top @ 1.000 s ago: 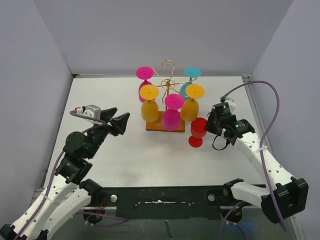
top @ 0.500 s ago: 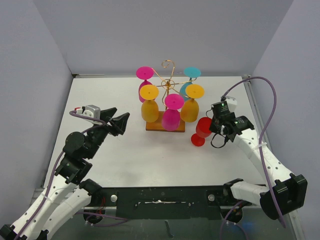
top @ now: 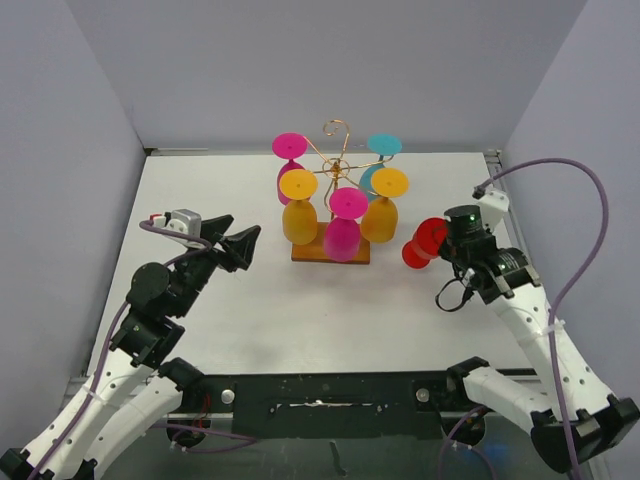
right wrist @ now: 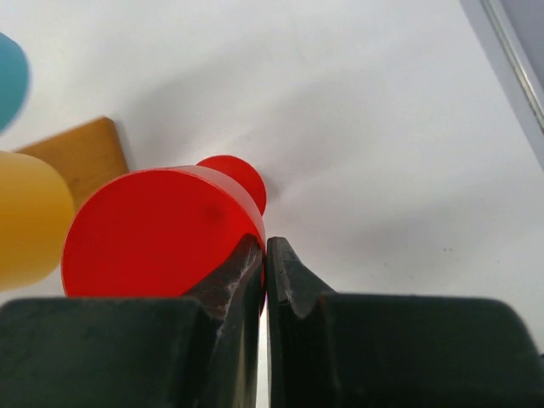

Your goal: Place the wine glass upside down on the wine glass rack

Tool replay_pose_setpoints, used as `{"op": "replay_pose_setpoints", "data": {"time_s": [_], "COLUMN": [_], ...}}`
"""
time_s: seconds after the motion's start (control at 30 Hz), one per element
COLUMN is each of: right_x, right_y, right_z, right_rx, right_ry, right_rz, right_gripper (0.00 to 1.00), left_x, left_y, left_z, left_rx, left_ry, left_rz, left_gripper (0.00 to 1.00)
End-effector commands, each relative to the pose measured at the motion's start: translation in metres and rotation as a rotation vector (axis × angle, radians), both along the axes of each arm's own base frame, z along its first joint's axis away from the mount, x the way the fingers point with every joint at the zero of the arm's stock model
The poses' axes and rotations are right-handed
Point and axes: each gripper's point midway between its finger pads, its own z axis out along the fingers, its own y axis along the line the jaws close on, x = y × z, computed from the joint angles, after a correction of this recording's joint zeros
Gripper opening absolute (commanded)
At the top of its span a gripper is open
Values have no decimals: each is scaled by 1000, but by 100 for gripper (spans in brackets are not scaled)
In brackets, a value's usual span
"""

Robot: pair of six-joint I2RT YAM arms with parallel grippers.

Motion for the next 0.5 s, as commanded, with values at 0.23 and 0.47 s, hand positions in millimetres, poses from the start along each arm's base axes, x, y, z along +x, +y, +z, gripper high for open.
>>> {"op": "replay_pose_setpoints", "data": {"time_s": [0.23,0.47], "right_x": [-5,-12], "right_y": [-27,-24], "right_z": [158,216], "right_rx": [172,252], "right_ry": [-607,-843], "right_rz": [-152,-96], "right_gripper": [0,0], "left_x": [-7,-16], "left_y": [-3,-4], "left_z": [50,84], "left_rx": [-95,-269], "left_ry": [-49,-48], "left_rz": [-35,-75], "left_gripper": [68,68]}}
